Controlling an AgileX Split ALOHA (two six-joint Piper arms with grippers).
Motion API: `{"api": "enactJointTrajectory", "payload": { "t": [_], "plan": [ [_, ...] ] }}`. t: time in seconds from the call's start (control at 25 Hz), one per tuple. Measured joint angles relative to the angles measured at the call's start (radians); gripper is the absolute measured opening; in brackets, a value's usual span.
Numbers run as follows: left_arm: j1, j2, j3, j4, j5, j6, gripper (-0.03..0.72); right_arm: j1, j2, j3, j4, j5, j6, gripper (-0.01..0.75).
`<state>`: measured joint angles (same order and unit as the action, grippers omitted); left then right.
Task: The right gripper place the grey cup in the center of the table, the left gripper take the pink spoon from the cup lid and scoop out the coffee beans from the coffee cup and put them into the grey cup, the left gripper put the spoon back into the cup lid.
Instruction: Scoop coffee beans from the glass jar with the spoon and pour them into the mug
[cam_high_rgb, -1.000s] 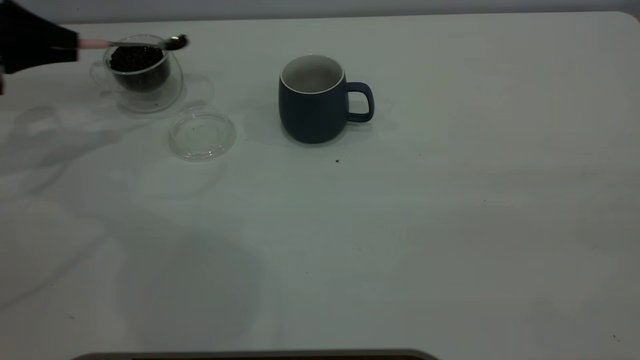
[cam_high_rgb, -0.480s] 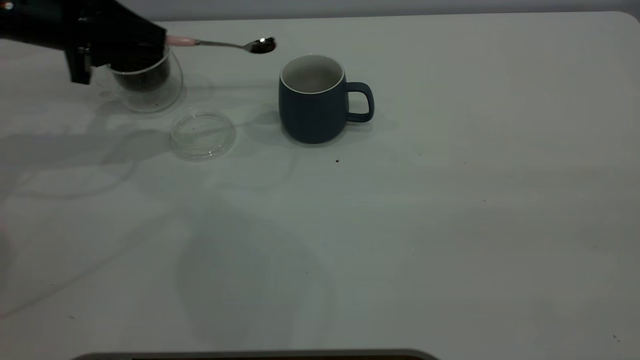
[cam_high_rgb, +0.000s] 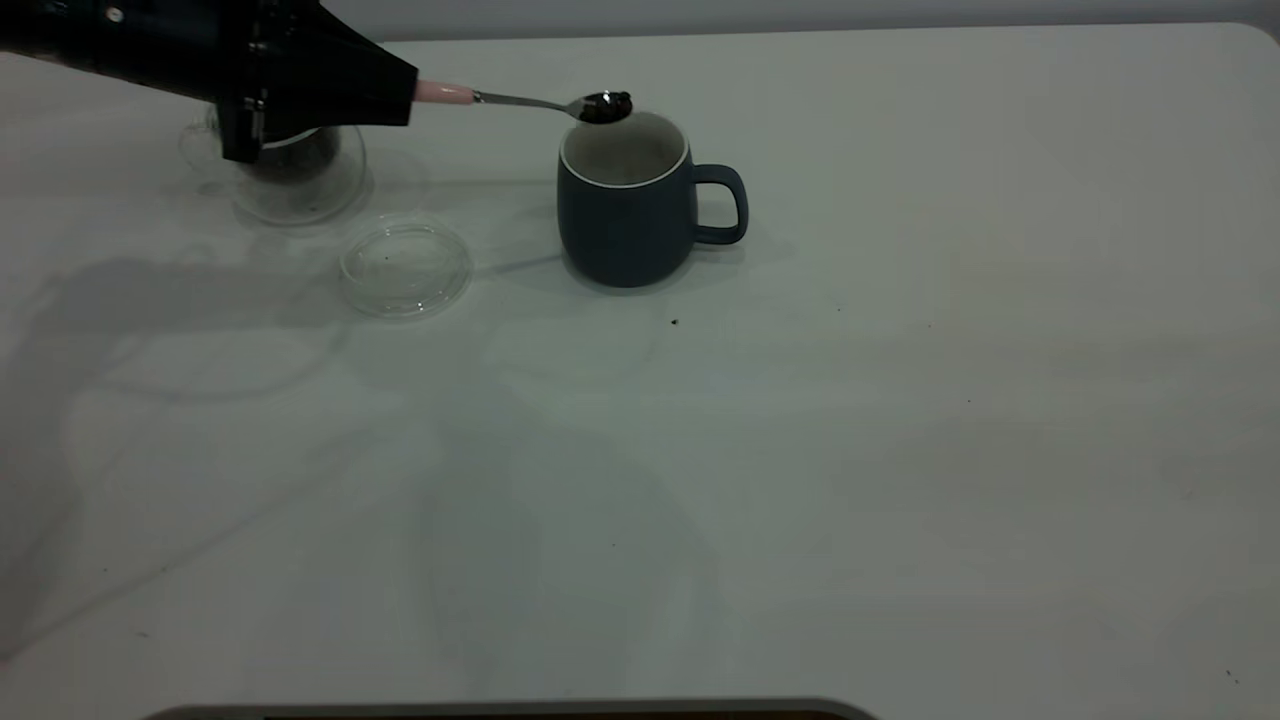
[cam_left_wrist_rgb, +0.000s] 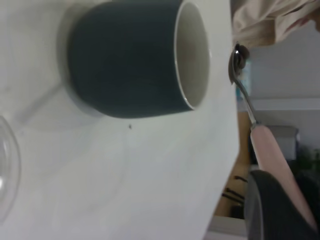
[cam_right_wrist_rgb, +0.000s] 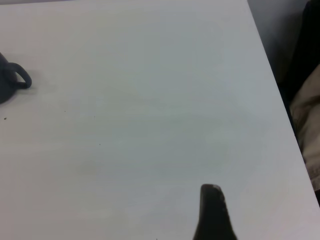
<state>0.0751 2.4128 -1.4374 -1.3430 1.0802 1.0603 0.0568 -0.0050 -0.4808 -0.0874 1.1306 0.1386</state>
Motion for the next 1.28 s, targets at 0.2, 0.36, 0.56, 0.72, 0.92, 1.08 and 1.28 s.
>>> {"api": "enactJointTrajectory", "payload": {
  "t": [0.2, 0.36, 0.56, 0.72, 0.92, 1.08, 1.28],
  "plan": [
    [-0.009, 0.000, 0.000, 0.000, -0.072, 0.018, 0.135, 0.000, 0.000, 0.000, 0.000, 0.000, 0.000, 0.565],
    [-0.019, 0.000, 0.000, -0.004, -0.106, 0.110, 0.135, 0.000, 0.000, 0.000, 0.000, 0.000, 0.000, 0.565],
    [-0.041, 0.000, 0.000, -0.006, -0.111, 0.304, 0.135, 0.000, 0.000, 0.000, 0.000, 0.000, 0.000, 0.565],
    [-0.053, 0.000, 0.000, -0.006, -0.151, 0.503, 0.135, 0.000, 0.000, 0.000, 0.000, 0.000, 0.000, 0.565],
    [-0.054, 0.000, 0.000, -0.007, -0.174, 0.698, 0.135, 0.000, 0.000, 0.000, 0.000, 0.000, 0.000, 0.565],
    [-0.053, -0.004, 0.000, -0.007, -0.168, 0.711, 0.135, 0.000, 0.000, 0.000, 0.000, 0.000, 0.000, 0.565],
    [-0.018, -0.087, 0.000, -0.006, -0.117, 0.644, 0.135, 0.000, 0.000, 0.000, 0.000, 0.000, 0.000, 0.565]
  ]
}}
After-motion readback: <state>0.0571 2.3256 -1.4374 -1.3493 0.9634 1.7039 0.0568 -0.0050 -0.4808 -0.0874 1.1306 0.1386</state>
